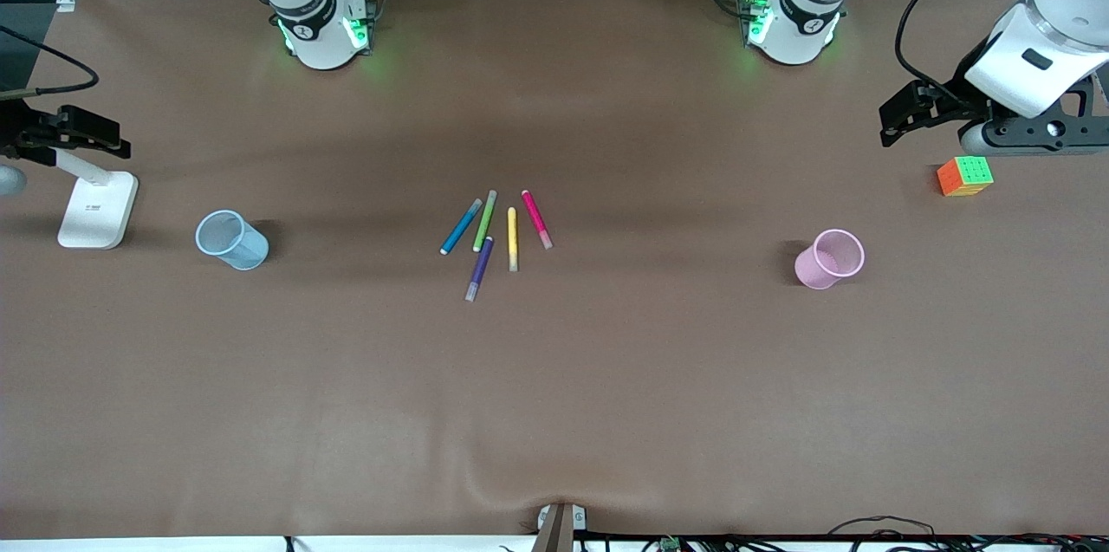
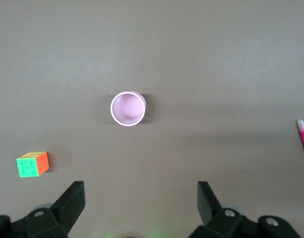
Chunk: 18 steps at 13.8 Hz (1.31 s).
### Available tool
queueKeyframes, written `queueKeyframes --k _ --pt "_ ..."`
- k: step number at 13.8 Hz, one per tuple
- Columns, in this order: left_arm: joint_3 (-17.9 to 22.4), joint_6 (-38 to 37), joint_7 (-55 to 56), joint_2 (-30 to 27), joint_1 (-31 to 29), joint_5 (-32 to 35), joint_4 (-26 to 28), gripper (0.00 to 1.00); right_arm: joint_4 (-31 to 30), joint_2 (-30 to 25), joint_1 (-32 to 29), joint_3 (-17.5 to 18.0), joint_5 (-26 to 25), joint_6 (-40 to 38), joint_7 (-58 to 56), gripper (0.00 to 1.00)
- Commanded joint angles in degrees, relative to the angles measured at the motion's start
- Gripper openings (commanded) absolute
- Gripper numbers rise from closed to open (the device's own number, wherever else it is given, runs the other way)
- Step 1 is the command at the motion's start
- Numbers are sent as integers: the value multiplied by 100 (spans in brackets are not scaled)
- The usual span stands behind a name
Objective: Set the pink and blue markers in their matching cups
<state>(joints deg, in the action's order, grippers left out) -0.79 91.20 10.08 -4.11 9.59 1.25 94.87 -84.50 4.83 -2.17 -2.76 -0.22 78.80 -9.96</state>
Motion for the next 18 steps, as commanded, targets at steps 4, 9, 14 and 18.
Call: queueKeyframes --k 4,9,14,18 --pt "-26 -23 99 -81 -18 42 23 100 30 97 -318 47 -110 -75 12 100" --pt "-52 -23 99 -81 -18 42 40 100 -6 115 -275 56 -119 -84 466 100" --pt "-52 -23 82 -81 -18 42 40 100 -6 115 -257 82 -101 -93 715 100" --pt "-61 -67 38 -81 -9 42 75 100 21 115 -240 82 -40 170 715 100"
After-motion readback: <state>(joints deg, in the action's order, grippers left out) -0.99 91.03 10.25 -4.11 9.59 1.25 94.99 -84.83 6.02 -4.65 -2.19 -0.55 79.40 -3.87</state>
